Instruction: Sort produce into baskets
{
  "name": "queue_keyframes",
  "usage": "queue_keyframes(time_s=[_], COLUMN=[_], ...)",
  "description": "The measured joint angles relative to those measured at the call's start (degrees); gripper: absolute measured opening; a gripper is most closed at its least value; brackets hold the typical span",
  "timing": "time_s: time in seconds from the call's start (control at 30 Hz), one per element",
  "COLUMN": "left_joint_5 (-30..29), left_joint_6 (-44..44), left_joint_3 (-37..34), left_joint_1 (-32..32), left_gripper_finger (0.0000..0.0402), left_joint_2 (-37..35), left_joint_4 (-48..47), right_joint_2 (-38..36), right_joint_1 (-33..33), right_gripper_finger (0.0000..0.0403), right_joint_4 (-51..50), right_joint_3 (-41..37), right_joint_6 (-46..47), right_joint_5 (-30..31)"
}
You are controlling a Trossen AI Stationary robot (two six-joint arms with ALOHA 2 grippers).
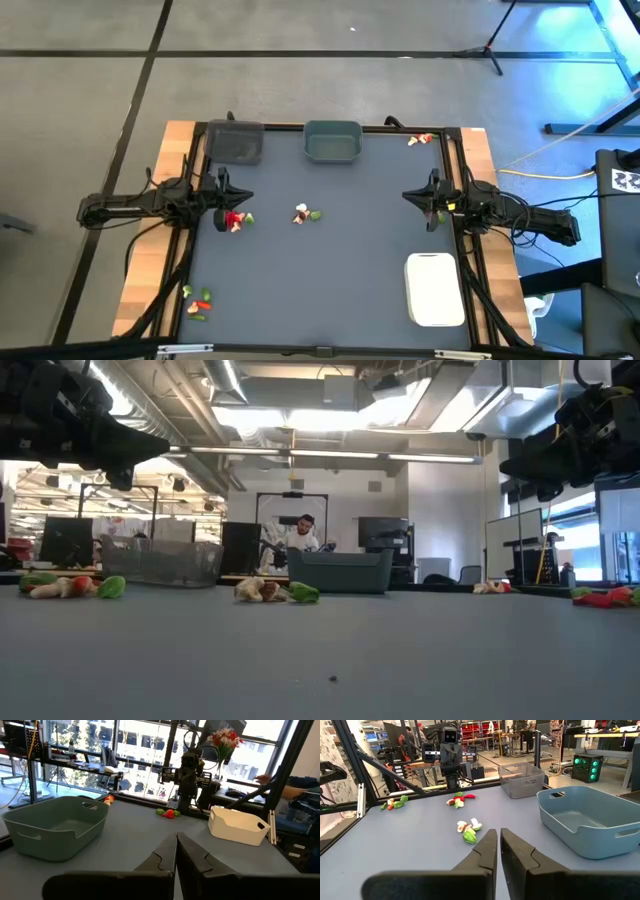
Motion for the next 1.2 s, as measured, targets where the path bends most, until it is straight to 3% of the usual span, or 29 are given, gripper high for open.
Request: queue_keyframes(time_s=[0.93, 1.2], left_joint_5=[-1.64, -2.31], left_joint_6=[-0.92, 6.88], left_joint_3=[0.00, 0.00], left_joint_1=[0.25, 1.25], left_gripper_finger=[0.0005, 0.0005], left_joint_2=[-0.01, 0.01], left_joint_4=[0.90, 1.47], right_joint_2=[-0.02, -0.01], right_joint_1=[-0.01, 0.00], right_gripper_finger=[0.0026, 0.0026], right_joint_4=[-0.01, 0.07], right_joint_3=[-0.01, -0.02], right_joint_6=[0.00, 0.25], right_joint_5=[0.01, 0.00])
